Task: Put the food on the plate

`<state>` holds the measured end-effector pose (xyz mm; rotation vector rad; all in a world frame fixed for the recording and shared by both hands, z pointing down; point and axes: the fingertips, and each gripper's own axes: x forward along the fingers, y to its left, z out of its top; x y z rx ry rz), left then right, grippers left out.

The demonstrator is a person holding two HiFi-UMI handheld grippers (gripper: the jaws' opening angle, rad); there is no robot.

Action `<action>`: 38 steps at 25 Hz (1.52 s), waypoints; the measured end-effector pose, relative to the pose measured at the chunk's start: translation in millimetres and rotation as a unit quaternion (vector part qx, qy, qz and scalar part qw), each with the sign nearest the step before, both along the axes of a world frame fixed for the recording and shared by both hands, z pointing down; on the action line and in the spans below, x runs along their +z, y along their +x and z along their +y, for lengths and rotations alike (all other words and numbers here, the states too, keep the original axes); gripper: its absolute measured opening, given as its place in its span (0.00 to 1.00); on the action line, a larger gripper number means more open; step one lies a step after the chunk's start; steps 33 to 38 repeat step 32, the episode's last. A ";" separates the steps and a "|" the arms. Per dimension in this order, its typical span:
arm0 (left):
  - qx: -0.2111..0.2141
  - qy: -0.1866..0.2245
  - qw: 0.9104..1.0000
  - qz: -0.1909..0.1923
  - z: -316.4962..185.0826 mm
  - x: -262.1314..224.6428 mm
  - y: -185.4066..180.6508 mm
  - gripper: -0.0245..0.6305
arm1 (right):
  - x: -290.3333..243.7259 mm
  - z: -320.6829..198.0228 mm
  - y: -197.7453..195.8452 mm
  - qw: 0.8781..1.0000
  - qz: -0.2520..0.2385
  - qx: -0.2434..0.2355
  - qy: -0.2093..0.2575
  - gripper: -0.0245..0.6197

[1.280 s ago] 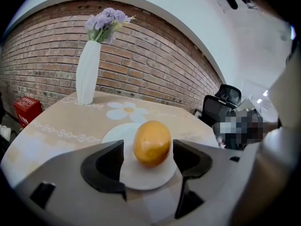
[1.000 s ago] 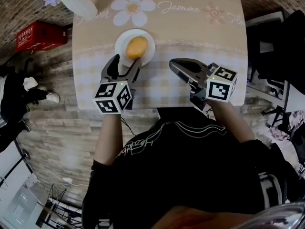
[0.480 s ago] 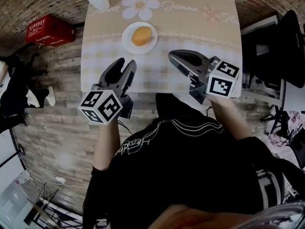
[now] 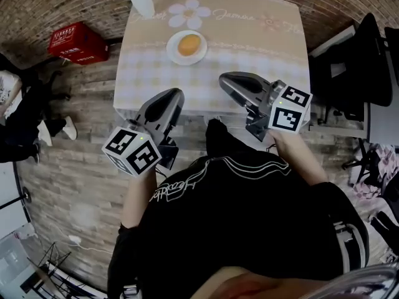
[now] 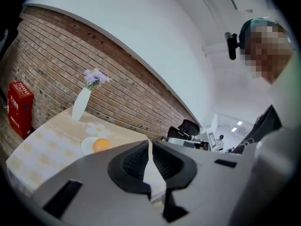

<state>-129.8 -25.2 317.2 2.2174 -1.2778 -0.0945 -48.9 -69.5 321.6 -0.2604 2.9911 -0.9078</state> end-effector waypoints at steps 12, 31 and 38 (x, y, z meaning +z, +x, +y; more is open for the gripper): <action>0.015 0.013 1.000 0.002 25.3 -12.2 29.5 0.05 | 7.7 29.7 12.3 1.000 0.000 -0.002 -0.017 0.03; 0.014 0.019 0.999 -0.033 42.4 -19.0 38.8 0.05 | 0.5 46.8 7.4 1.000 0.001 -0.015 -0.013 0.03; 0.014 0.019 0.999 -0.033 43.1 -19.4 39.4 0.05 | -0.3 47.5 7.4 1.000 0.000 -0.015 -0.013 0.03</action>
